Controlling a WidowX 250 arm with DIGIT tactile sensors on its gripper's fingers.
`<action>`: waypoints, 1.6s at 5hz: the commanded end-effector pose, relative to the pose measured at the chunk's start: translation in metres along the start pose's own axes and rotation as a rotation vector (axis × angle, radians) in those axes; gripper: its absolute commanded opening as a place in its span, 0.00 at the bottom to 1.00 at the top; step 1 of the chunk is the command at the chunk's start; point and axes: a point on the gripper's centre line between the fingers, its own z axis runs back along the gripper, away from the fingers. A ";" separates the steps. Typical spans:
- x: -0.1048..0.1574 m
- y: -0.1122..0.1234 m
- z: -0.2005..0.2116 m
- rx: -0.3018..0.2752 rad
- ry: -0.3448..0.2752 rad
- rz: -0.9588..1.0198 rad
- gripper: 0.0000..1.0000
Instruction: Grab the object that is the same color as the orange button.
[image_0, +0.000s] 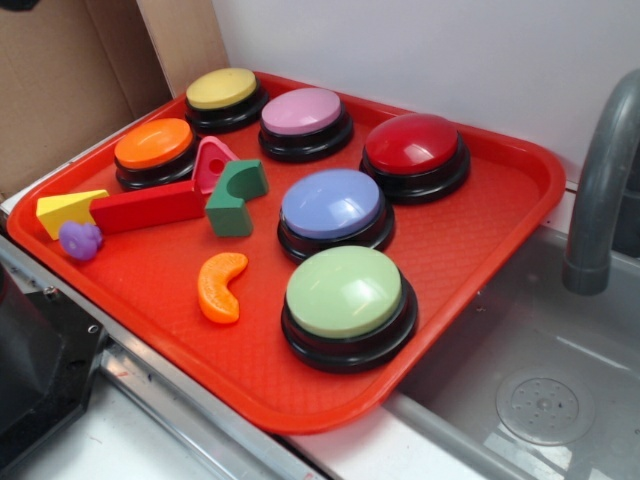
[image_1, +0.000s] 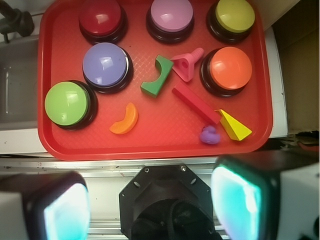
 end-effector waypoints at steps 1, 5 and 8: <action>0.000 0.000 0.000 0.000 0.000 0.000 1.00; 0.015 -0.013 -0.111 -0.015 0.017 0.115 1.00; 0.022 -0.010 -0.205 -0.001 0.012 0.287 1.00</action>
